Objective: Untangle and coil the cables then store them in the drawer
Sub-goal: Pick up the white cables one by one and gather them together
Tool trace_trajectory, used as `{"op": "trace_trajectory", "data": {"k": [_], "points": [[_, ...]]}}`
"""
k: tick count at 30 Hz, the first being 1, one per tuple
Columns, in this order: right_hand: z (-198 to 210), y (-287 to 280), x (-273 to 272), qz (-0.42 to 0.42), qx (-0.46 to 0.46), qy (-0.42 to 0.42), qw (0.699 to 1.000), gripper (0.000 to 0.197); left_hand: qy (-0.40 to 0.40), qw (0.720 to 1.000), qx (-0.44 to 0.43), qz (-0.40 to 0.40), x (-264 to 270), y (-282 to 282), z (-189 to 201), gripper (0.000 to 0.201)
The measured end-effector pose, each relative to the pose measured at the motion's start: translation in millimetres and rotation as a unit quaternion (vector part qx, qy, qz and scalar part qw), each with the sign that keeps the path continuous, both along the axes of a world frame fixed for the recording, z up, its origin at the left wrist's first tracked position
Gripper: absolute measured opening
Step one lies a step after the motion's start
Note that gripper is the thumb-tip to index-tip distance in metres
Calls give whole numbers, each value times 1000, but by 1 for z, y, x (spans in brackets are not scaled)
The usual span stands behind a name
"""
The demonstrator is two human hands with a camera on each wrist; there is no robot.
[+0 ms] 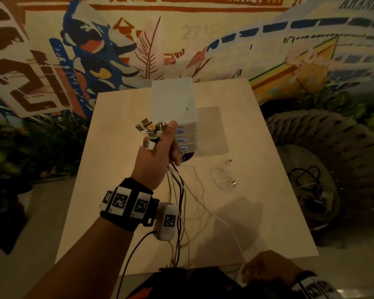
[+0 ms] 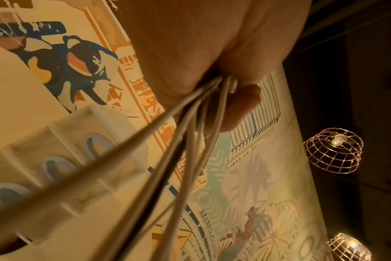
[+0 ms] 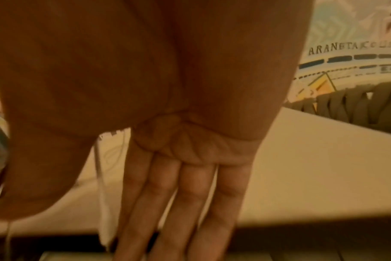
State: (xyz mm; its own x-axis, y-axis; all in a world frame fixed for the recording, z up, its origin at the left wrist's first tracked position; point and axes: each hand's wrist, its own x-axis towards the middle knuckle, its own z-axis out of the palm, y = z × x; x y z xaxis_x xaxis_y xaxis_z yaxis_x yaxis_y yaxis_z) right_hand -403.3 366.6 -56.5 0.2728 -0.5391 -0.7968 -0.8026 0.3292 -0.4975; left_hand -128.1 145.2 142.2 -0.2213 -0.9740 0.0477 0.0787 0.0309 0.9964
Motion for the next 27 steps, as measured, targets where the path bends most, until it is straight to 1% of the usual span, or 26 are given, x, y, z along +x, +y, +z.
{"op": "trace_trajectory", "data": {"k": [1, 3, 4, 5, 7, 9, 10, 11, 12, 13, 14, 15, 16, 17, 18, 19, 21, 23, 25, 27], "points": [[10, -6, 3, 25, -6, 8, 1000, 63, 8, 1000, 15, -21, -1, 2, 3, 51], [36, -22, 9, 70, -40, 36, 996, 79, 22, 997, 30, -66, -2, 6, 7, 49], [51, -32, 11, 77, -64, 54, 993, 84, 24, 996, 31, -86, -3, 7, 8, 49], [68, -42, 13, 64, -95, 65, 991, 87, 28, 993, 37, -105, -4, 10, 8, 49], [104, -65, 19, -6, -188, 57, 981, 94, 46, 988, 71, -127, -6, 15, 10, 48], [142, -86, 27, -76, -309, 18, 948, 107, 60, 983, 94, -146, -10, 20, 13, 46], [159, -96, 34, -92, -360, -16, 928, 114, 66, 980, 100, -159, -12, 23, 14, 46], [175, -106, 42, -93, -392, -57, 914, 117, 70, 977, 101, -175, -14, 27, 16, 45], [191, -116, 54, -84, -393, -100, 910, 116, 69, 975, 97, -189, -16, 31, 18, 44], [202, -124, 69, -71, -372, -138, 915, 109, 64, 974, 85, -198, -19, 35, 21, 46], [206, -132, 83, -62, -336, -177, 923, 92, 59, 976, 69, -199, -20, 37, 23, 48], [204, -138, 97, -63, -295, -223, 927, 66, 54, 978, 53, -192, -21, 38, 25, 48], [196, -142, 108, -73, -256, -265, 927, 36, 52, 981, 39, -181, -20, 38, 26, 47], [186, -143, 116, -90, -226, -289, 926, 11, 50, 984, 30, -170, -18, 36, 26, 47], [177, -141, 120, -106, -203, -312, 922, 12, 49, 985, 27, -162, -15, 34, 25, 48], [168, -137, 121, -120, -180, -326, 920, 19, 46, 987, 28, -154, -11, 33, 24, 50], [156, -128, 121, -150, -141, -348, 915, 22, 33, 989, 36, -141, -6, 36, 19, 50], [143, -119, 118, -152, -156, -339, 915, 26, 25, 989, 42, -138, -7, 45, 15, 49], [133, -113, 114, -141, -163, -314, 925, 31, 41, 991, 46, -121, -8, 47, 11, 51], [126, -109, 106, -144, -106, -326, 928, 30, 64, 991, 47, -103, -3, 43, 9, 52]]}}
